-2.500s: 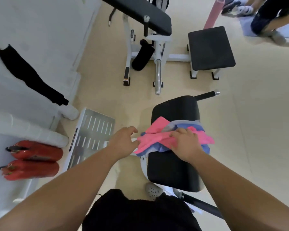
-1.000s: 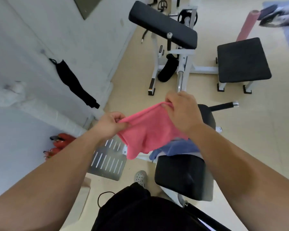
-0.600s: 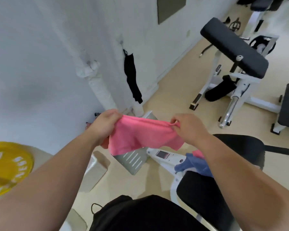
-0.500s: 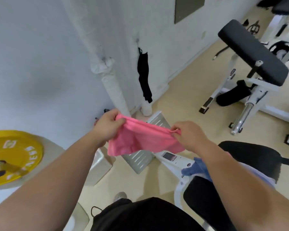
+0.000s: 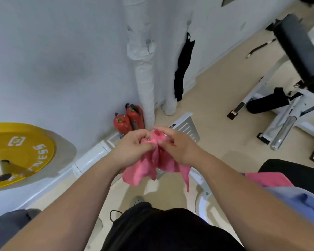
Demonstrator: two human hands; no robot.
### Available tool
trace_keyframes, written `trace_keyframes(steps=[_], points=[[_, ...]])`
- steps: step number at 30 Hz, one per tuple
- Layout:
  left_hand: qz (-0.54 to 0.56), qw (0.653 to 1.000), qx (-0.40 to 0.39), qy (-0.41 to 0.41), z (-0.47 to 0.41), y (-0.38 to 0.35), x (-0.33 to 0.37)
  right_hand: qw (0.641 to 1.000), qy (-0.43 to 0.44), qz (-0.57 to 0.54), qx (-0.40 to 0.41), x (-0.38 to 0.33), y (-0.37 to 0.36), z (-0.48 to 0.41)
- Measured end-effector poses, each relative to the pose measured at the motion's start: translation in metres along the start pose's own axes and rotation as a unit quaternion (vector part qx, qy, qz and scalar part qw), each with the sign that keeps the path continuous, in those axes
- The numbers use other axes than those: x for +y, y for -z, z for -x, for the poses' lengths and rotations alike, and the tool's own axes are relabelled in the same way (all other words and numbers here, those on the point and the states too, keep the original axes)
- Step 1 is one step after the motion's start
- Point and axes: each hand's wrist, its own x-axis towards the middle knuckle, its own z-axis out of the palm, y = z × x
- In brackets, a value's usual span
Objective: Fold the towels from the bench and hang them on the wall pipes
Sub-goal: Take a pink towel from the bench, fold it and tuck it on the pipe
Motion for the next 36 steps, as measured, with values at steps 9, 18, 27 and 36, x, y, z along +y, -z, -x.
trace_keyframes(steps=[9, 18, 27, 36], points=[[-0.023, 0.999, 0.015, 0.017, -0.019, 0.081, -0.028, 0.996, -0.016, 0.081, 0.045, -0.033, -0.037, -0.061], [-0.131, 0.987, -0.009, 0.089, -0.063, 0.118, -0.028, 0.958, -0.065, 0.163, 0.229, -0.001, 0.008, -0.110], [-0.072, 0.996, 0.039, 0.034, -0.132, 0.073, 0.024, 0.988, -0.044, 0.124, 0.078, 0.031, 0.072, -0.159], [-0.084, 0.995, 0.055, -0.026, -0.209, 0.019, 0.088, 0.985, 0.138, -0.008, -0.104, 0.042, 0.146, -0.211]])
